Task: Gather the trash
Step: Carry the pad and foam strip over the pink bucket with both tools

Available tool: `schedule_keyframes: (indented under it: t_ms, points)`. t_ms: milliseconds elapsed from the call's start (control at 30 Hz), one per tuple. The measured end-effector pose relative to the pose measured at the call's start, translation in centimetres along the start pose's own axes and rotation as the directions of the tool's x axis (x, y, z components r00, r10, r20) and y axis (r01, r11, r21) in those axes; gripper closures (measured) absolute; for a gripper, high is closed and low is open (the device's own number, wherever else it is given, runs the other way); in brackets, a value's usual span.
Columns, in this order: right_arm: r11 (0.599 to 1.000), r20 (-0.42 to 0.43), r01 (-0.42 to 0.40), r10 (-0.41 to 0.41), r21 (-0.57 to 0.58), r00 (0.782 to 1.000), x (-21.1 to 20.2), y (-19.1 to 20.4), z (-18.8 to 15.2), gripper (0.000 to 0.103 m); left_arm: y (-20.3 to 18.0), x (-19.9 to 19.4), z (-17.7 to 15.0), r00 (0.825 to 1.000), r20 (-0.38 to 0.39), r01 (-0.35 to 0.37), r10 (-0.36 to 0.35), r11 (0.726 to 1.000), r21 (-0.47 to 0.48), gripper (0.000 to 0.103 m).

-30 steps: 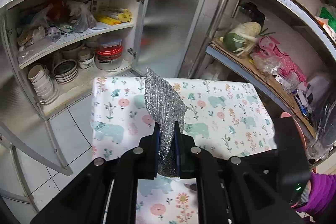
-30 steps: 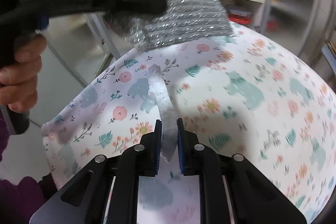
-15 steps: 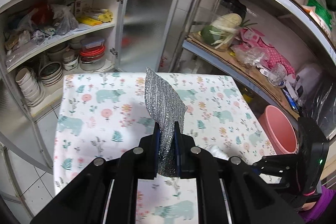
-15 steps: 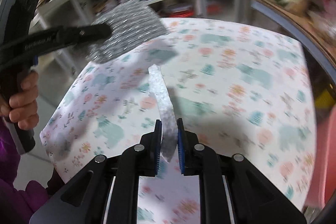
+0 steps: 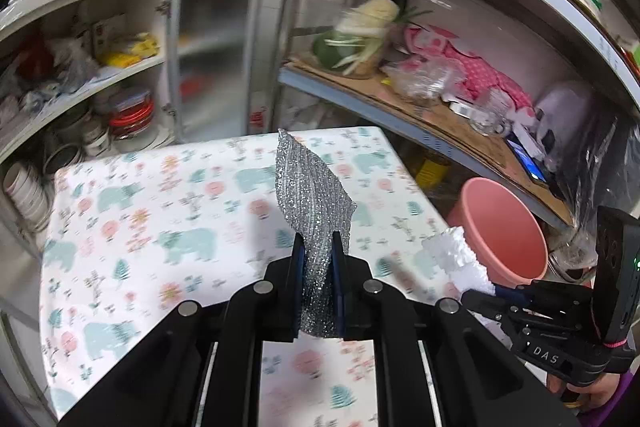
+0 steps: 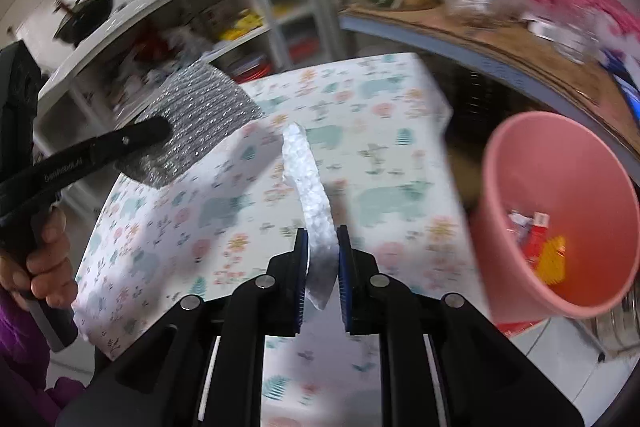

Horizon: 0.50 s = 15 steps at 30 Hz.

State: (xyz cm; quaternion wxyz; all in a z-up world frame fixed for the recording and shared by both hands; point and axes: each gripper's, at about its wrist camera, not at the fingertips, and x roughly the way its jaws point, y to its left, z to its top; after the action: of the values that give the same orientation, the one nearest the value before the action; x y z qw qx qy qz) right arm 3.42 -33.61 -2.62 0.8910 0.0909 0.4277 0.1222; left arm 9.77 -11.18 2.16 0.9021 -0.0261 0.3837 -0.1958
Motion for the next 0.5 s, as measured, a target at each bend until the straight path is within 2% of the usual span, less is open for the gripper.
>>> schedule_keyframes:
  t_ms: [233, 500]
  points:
    - [0.990, 0.055, 0.078, -0.084, 0.116, 0.995, -2.6, -5.0, -0.3, 0.089, -5.4, 1.9, 1.1, 0.999, -0.010, 0.049, -0.049, 0.995, 0.081, 0.092]
    - [0.957, 0.099, 0.147, -0.176, 0.249, 0.979, -5.3, -10.6, -1.1, 0.089, -12.6, 3.8, 2.2, 0.992, -0.013, 0.127, -0.126, 0.974, 0.186, 0.092]
